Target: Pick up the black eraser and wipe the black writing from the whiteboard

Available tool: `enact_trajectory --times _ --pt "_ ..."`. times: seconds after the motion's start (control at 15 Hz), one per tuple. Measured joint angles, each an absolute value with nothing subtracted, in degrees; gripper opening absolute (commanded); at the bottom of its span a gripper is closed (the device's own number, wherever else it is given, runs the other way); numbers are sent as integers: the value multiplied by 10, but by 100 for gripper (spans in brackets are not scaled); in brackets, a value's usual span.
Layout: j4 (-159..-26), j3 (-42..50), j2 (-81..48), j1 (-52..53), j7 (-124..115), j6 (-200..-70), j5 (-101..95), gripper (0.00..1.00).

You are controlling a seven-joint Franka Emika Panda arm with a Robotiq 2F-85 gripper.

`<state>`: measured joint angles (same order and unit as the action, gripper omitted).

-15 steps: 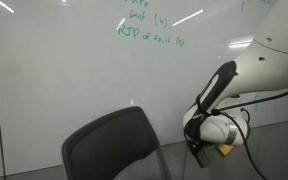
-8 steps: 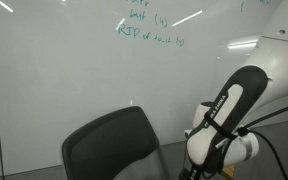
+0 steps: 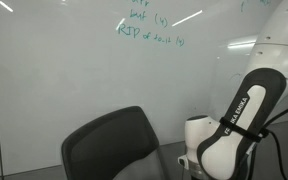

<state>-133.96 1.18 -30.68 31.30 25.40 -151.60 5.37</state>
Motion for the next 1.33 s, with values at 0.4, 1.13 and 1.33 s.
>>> enact_trajectory --times 0.4,1.13,1.33 --pt "-1309 -136 -361 189 248 -1469 2 30" --pt "-1228 -122 -440 231 124 -1570 -113 94" --pt "-1219 -115 -441 235 110 -1566 -118 100"
